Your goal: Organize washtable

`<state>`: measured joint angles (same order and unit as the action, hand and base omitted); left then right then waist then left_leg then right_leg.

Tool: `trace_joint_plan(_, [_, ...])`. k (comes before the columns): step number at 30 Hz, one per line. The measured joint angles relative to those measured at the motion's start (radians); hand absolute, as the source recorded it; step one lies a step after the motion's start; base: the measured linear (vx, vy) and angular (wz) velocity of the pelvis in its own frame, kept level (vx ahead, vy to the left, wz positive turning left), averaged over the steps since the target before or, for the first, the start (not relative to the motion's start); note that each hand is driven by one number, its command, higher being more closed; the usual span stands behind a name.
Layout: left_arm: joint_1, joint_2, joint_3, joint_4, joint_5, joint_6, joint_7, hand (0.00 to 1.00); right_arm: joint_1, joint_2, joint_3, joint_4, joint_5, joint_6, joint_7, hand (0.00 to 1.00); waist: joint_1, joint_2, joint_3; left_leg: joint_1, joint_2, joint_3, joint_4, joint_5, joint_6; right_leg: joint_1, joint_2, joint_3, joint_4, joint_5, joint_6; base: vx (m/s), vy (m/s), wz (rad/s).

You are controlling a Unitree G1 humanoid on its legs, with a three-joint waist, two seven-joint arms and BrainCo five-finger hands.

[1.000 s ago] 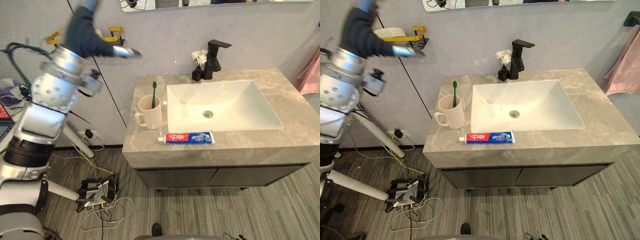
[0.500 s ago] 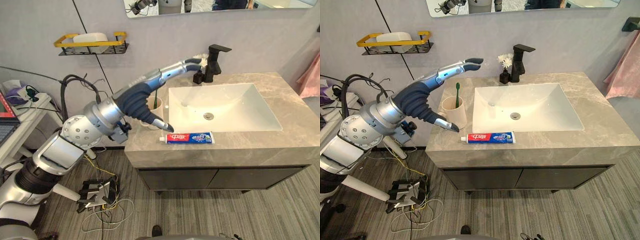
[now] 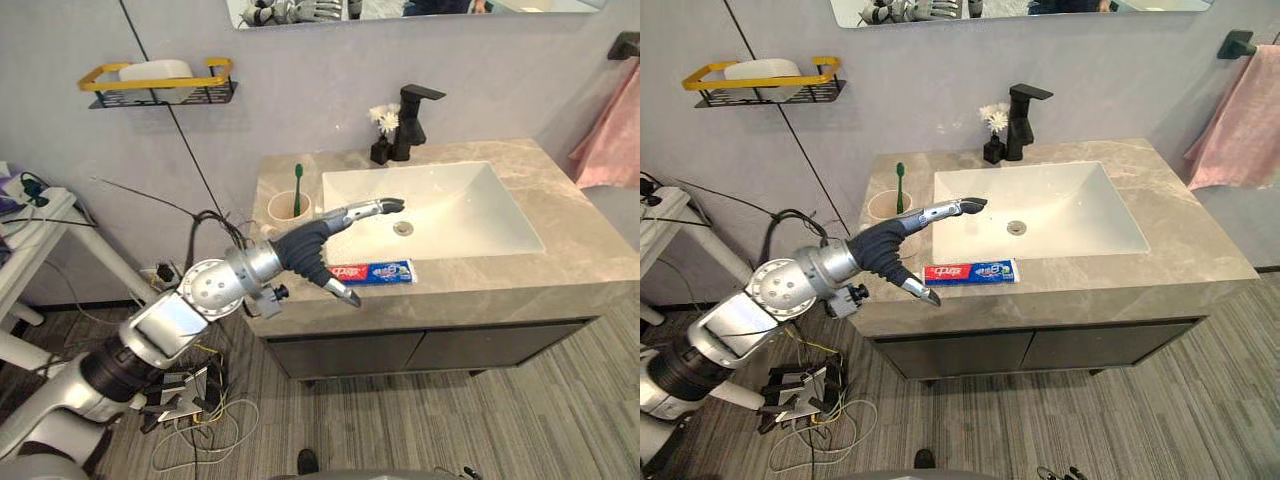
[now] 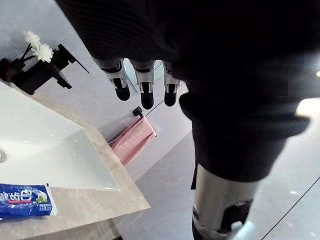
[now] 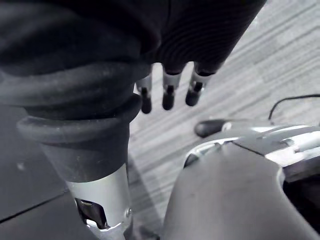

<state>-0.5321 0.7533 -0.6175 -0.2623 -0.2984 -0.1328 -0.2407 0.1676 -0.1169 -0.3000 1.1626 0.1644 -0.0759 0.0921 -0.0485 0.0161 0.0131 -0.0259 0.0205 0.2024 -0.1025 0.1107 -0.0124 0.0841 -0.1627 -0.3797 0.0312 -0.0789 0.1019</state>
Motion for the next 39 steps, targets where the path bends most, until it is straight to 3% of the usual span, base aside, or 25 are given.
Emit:
trace_joint_plan(6, [-0.008,-0.108,-0.012,0.061,0.064,0.018,0.0,0.0,-0.002,0.002,-0.001,0.0,-0.001,0.001,0.001,0.0,-0.005,0.001,0.0,0.0,0.001,0.0,0.0,0.001,-0.001,-0.001,0.0,0.001,0.0,0.003,-0.002,0.0,0.0,0.0])
trace_joint_plan(11, [-0.037,-0.166,-0.012,0.098,0.201,0.04,0.003,0.0,-0.006,0.002,0.0,0.0,-0.018,0.009,0.001,0.0,-0.005,0.004,0.002,0.001,0.0,0.0,0.0,0.001,0.0,-0.001,-0.003,0.001,-0.001,0.005,0.0,0.0,0.0,0.0])
trace_joint_plan(20, [-0.103,-0.241,0.047,0.097,0.517,0.06,0.035,0.0,-0.022,0.001,-0.006,-0.013,-0.022,0.016,0.016,0.0,0.003,0.035,0.016,0.009,-0.005,-0.005,0.0,0.004,0.003,0.018,-0.006,-0.006,-0.017,0.015,0.006,0.0,0.006,0.02])
trace_joint_plan(28, [-0.129,-0.239,0.064,0.093,0.7,0.058,0.065,0.0,-0.024,-0.021,-0.005,-0.056,-0.058,0.019,0.017,0.0,0.008,0.083,0.029,0.023,-0.006,-0.013,0.0,0.005,0.003,0.035,-0.006,-0.013,-0.016,0.014,0.006,0.0,0.003,0.01])
trace_joint_plan(39, [-0.306,-0.149,-0.068,0.141,0.7,0.037,0.025,0.0,-0.028,-0.052,-0.006,-0.079,-0.057,0.022,0.015,0.0,0.008,0.136,0.042,0.024,-0.008,-0.035,0.0,0.012,-0.001,0.054,-0.005,-0.035,-0.017,0.014,0.007,0.0,0.001,0.05])
